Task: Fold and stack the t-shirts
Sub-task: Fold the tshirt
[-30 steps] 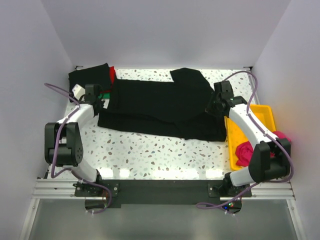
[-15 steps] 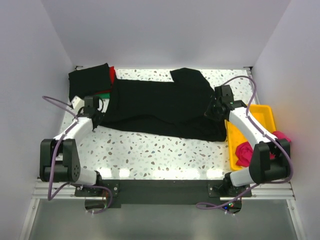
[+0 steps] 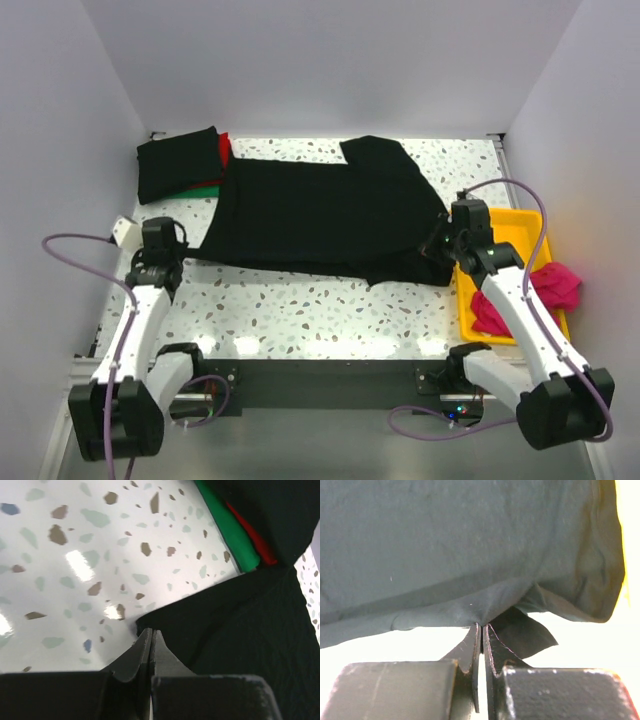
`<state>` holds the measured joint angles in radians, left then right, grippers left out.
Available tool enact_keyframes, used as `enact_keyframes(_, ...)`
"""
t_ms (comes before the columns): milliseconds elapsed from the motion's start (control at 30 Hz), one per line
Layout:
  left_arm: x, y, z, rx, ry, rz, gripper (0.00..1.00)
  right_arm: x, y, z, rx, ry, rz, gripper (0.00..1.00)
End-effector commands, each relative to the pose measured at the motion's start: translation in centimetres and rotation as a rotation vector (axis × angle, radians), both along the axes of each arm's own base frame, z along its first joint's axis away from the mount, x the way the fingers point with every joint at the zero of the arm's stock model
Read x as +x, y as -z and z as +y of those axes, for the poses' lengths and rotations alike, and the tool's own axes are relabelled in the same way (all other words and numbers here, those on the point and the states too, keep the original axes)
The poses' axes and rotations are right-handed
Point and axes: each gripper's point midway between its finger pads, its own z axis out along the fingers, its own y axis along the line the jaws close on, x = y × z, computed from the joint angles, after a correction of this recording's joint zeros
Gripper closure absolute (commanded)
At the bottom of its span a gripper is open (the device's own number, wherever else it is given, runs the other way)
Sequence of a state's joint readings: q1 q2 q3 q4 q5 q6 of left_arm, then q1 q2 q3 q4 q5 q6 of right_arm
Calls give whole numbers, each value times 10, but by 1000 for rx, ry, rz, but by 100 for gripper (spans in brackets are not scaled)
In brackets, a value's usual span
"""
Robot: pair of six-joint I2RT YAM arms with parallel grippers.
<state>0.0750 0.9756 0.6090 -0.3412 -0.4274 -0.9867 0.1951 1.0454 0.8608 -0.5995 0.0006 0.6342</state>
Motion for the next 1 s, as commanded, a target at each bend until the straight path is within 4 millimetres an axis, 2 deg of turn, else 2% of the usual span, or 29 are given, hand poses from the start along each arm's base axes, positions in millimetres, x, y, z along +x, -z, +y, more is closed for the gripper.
enact_keyframes(0,-33,-2,19,42,-72,22,100,-29,5,0,33,-5,47,100)
enact_keyframes(33,-41,-1,21,46,-82,33,100,-34,5,0,34,-8,46,100)
enact_keyframes(67,-47,-9,23,53,-92,2,100,-40,0,-1,42,-4,29,100)
enact_keyframes(133,-56,-13,23,55,-97,-3,100,-53,-2,-3,42,-3,34,100)
enact_keyframes(300,-73,-40,23,65,-115,-60,100,-79,-22,-11,48,13,-9,100)
enact_keyframes(433,-86,-65,28,92,-146,-91,100,-89,-39,-14,46,16,-47,100)
enact_keyframes(633,-99,-95,33,128,-178,-140,100,-99,-54,-17,42,13,-72,100)
enact_keyframes(800,-102,-107,34,144,-173,-159,100,-103,-61,-19,39,13,-86,100)
enact_keyframes(900,-92,-98,30,138,-134,-146,100,-99,-59,-18,37,13,-85,100)
enact_keyframes(967,-77,-92,25,122,-93,-143,100,-93,-54,-18,31,17,-69,100)
